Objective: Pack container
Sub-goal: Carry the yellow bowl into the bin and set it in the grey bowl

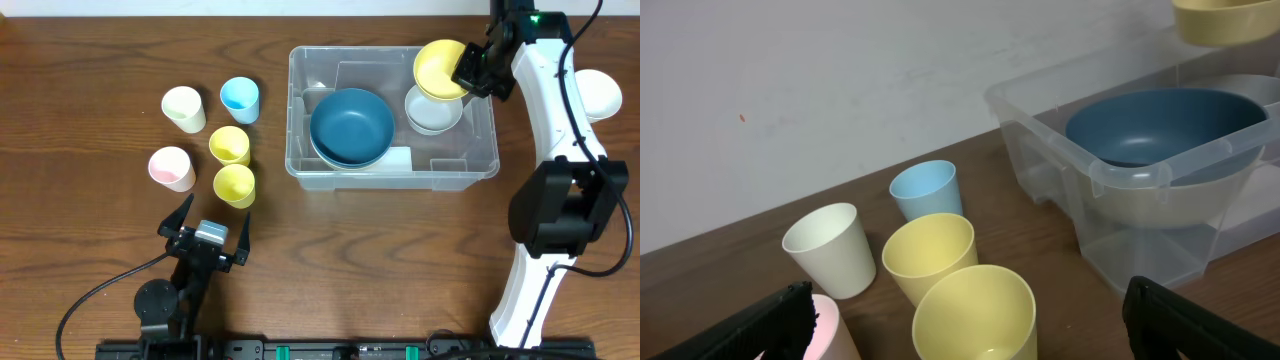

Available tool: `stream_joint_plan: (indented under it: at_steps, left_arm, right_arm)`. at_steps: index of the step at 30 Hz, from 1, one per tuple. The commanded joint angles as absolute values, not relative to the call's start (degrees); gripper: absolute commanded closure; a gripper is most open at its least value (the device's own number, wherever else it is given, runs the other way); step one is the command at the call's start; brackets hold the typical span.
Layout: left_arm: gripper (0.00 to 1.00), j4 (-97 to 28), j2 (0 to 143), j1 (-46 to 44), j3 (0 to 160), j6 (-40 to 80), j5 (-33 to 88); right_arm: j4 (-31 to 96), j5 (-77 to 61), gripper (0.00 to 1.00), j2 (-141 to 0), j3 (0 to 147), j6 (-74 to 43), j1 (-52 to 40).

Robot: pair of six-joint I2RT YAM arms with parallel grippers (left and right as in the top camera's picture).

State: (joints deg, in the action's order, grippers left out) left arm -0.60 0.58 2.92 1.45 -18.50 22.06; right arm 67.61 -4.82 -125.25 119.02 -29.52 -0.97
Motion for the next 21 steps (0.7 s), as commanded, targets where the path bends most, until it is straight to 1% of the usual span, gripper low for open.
stream_joint_plan:
  at_steps: [1,4,5,6,9,10,11,13,16,21]
  left_arm:
    - [0.02,-2.4,0.2,3.2,0.2,-19.4,22.4]
    - [0.02,-2.4,0.2,3.2,0.2,-19.4,22.4]
    - [0.02,-2.4,0.2,3.2,0.2,-19.4,22.4]
    - [0.02,-2.4,0.2,3.2,0.2,-19.4,22.4]
    - [0.02,-2.4,0.2,3.2,0.2,-19.4,22.4]
    - [0.02,-2.4,0.2,3.2,0.2,-19.4,22.4]
    - [0.02,-2.4,0.2,3.2,0.2,-19.4,22.4]
    - [0.02,-2.4,0.2,3.2,0.2,-19.4,22.4]
    - [0.02,-2.4,0.2,3.2,0.2,-19.4,22.4]
    - [0.02,-2.4,0.2,3.2,0.2,-19.4,22.4]
  right_arm:
    - [67.5,-4.1,0.98,-127.7,118.8,-30.1,-1.2]
    - [67.6,-4.1,0.95,-128.9,118.8,-30.1,-1.1]
    - [67.5,-4.1,0.90,-129.3,118.8,-30.2,-1.2]
    - [67.5,-4.1,0.83,-129.6,118.8,-30.1,-1.2]
    - [67.5,-4.1,0.49,-130.4,118.8,-30.2,-1.2]
    - [67.5,-4.1,0.41,-130.4,118.8,-30.1,-1.2]
    - [67.5,-4.1,0.36,-130.4,118.8,-30.1,-1.2]
    - [67.5,-4.3,0.34,-130.2,118.8,-30.1,-1.1]
    - [66.7,-5.6,0.32,-128.9,118.9,-29.9,-1.0]
    - [64.0,-11.5,0.28,-125.0,120.6,-29.0,-0.6]
